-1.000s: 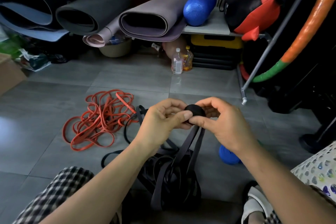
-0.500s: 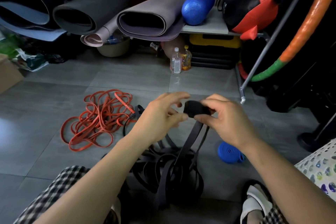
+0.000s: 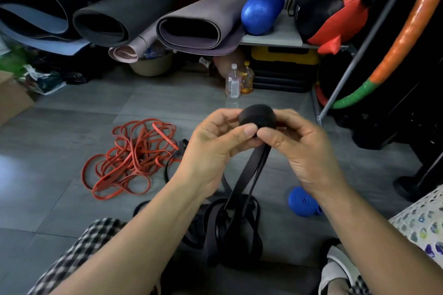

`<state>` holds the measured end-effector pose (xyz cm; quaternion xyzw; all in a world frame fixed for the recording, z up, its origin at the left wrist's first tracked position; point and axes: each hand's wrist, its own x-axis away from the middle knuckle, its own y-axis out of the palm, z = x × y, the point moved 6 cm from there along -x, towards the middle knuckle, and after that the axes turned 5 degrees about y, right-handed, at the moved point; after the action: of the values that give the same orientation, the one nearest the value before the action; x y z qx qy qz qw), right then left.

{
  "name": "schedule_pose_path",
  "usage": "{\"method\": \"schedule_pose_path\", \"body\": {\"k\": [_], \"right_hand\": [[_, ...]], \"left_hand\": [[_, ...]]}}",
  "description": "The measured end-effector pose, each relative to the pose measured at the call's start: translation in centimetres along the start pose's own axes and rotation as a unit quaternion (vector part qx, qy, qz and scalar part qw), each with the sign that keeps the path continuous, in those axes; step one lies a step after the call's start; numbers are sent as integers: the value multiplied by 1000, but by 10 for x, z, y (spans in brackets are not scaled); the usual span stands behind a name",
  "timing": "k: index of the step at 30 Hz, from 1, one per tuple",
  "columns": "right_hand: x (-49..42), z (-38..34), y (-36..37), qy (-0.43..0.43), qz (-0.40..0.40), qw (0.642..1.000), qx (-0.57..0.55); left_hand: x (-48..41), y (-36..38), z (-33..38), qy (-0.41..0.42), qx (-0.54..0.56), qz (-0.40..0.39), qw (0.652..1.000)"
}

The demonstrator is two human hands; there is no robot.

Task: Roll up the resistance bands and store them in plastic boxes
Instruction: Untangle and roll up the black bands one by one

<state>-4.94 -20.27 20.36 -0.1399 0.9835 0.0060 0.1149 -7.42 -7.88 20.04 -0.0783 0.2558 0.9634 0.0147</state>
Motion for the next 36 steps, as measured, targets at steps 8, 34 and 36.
{"method": "schedule_pose_path", "body": {"k": [8,34,36], "right_hand": [[-12,-8,-6,-9,8,991,130],[-6,11,15,49,-6,998,41],[-8,15,9,72,-15,991,109]], "left_hand": [[-10,-3,3,-39,-156,-18,987],[-8,-18,4,-16,-43,32,998],[-9,-24,0,-54,-101,26,993]]}}
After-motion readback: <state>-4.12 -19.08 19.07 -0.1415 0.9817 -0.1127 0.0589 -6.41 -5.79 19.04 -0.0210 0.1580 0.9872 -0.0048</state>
